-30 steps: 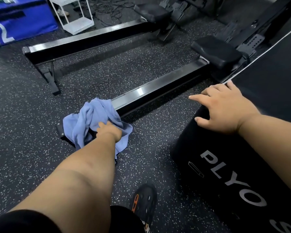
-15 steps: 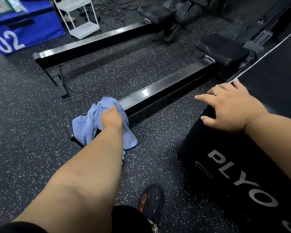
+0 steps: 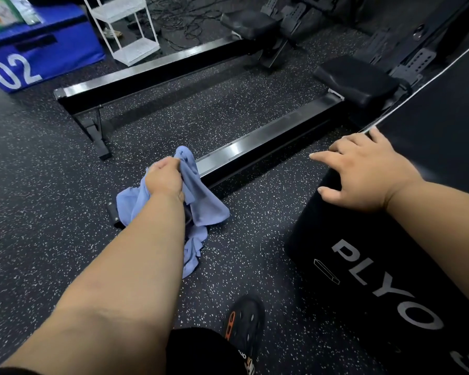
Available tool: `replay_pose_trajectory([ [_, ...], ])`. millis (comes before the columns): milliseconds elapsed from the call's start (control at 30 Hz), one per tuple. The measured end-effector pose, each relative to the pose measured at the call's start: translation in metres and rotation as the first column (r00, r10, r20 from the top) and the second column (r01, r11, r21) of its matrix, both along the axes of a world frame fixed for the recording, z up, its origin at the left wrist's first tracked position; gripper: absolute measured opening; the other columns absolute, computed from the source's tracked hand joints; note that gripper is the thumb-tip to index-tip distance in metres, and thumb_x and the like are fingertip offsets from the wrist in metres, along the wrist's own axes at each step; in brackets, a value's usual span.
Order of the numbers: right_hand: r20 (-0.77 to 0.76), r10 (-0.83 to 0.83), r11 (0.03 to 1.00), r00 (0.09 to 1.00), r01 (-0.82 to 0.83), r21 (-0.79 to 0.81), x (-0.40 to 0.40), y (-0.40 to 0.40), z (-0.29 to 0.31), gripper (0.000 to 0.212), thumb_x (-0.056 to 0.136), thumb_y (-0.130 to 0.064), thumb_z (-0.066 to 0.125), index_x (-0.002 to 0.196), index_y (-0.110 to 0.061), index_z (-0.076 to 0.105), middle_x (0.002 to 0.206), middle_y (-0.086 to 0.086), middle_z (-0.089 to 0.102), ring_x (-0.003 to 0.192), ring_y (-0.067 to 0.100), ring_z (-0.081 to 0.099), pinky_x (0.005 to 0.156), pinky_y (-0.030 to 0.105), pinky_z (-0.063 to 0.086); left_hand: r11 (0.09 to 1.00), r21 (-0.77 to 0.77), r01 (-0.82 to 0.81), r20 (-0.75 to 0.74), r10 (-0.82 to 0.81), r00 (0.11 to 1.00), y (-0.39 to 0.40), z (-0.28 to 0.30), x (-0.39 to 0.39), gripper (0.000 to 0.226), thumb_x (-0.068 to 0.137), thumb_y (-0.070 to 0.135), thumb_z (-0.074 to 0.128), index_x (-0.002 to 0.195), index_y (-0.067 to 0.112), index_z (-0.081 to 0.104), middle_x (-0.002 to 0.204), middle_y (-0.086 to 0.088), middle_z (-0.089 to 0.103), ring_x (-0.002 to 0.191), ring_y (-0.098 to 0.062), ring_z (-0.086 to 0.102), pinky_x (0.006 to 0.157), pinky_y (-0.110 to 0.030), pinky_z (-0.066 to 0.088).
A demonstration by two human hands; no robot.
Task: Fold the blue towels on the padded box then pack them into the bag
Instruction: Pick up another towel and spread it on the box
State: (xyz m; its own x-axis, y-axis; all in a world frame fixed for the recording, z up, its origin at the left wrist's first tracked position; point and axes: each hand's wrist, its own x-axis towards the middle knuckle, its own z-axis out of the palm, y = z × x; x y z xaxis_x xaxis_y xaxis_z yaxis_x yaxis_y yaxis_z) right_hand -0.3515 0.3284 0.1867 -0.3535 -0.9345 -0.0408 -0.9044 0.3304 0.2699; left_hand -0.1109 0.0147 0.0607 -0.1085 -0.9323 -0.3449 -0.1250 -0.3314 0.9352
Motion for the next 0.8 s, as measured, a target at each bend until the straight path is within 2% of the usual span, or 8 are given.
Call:
replay_pose_trajectory([
  [67,0.006,-0.001,1.0,1.0,0.001,-0.001,0.0,0.0,0.0,0.084,0.076,-0.081,0.035,0.149,-0.043,0.05,0.13,0.001,0.063,0.132,0.028,0.05,0.116,0.057,0.027,0.998,-0.065,-0.013,-0.045,0.011,0.999,0.001,0.018,-0.002,0.032,0.073,0.008,0.06,0.053,0.022,0.04,0.059,0.0,0.03,0.057,-0.018,0.025,0.058,-0.038,0.016],
  [233,0.0,0.002,1.0,1.0,-0.002,0.005,0.0,0.001,0.001,0.084,0.077,-0.082,0.036,0.149,-0.042,0.052,0.126,0.001,0.063,0.127,0.028,0.052,0.114,0.056,0.029,0.981,-0.171,0.088,-0.297,-0.136,0.945,0.014,0.079,-0.011,0.038,0.077,0.007,0.071,0.066,0.025,0.039,0.07,-0.005,0.034,0.059,-0.016,0.035,0.052,-0.029,0.029],
  [400,0.03,-0.012,1.0,0.999,0.012,-0.008,0.006,0.006,0.01,0.085,0.08,-0.084,0.027,0.152,-0.043,0.047,0.129,-0.003,0.063,0.13,0.025,0.052,0.117,0.053,0.028,0.933,-0.256,0.254,-0.307,-0.327,0.894,0.048,0.144,-0.009,0.042,0.081,0.017,0.077,0.07,0.026,0.038,0.072,-0.006,0.034,0.065,-0.018,0.041,0.057,-0.032,0.037],
  [500,0.195,-0.084,0.992,0.977,0.1,-0.074,0.016,0.011,0.02,0.089,0.081,-0.085,0.024,0.156,-0.04,0.043,0.139,-0.002,0.062,0.141,0.026,0.045,0.123,0.052,0.022,0.916,-0.232,0.328,-0.32,-0.391,0.863,0.084,0.175,0.0,0.045,0.082,0.016,0.079,0.066,0.028,0.039,0.069,-0.003,0.035,0.07,-0.021,0.043,0.062,-0.037,0.038],
  [567,0.43,-0.137,0.963,0.892,0.223,-0.154,0.032,0.018,0.026,0.084,0.087,-0.083,0.038,0.157,-0.038,0.042,0.154,-0.001,0.054,0.153,0.03,0.032,0.126,0.056,0.012,0.891,-0.225,0.394,-0.337,-0.45,0.827,0.109,0.189,0.008,0.043,0.081,0.016,0.081,0.068,0.029,0.042,0.074,-0.003,0.04,0.086,-0.027,0.045,0.07,-0.04,0.04],
  [633,0.661,-0.134,0.915,0.738,0.349,-0.204,0.054,0.029,0.034,0.071,0.095,-0.071,0.053,0.157,-0.038,0.044,0.159,0.003,0.048,0.156,0.028,0.026,0.127,0.048,0.01,0.873,-0.199,0.446,-0.348,-0.488,0.801,0.136,0.205,0.018,0.04,0.081,0.017,0.082,0.072,0.027,0.045,0.08,-0.004,0.046,0.094,-0.026,0.048,0.078,-0.043,0.043],
  [733,0.915,0.01,0.826,0.404,0.513,-0.235,0.095,0.053,0.054,0.054,0.1,-0.054,0.062,0.148,-0.029,0.057,0.147,-0.005,0.059,0.134,0.007,0.052,0.108,0.008,0.032,0.832,-0.166,0.53,-0.366,-0.551,0.75,0.174,0.226,0.033,0.037,0.085,0.015,0.079,0.075,0.025,0.045,0.087,-0.008,0.051,0.094,-0.025,0.052,0.083,-0.039,0.047],
  [800,0.969,0.122,0.768,0.216,0.597,-0.23,0.121,0.071,0.072,0.038,0.103,-0.05,0.059,0.133,-0.028,0.067,0.13,-0.011,0.071,0.116,0.004,0.064,0.095,0.006,0.043,0.795,-0.156,0.587,-0.365,-0.598,0.713,0.202,0.237,0.041,0.04,0.092,0.012,0.076,0.074,0.026,0.042,0.078,-0.004,0.05,0.086,-0.021,0.054,0.086,-0.038,0.048],
])
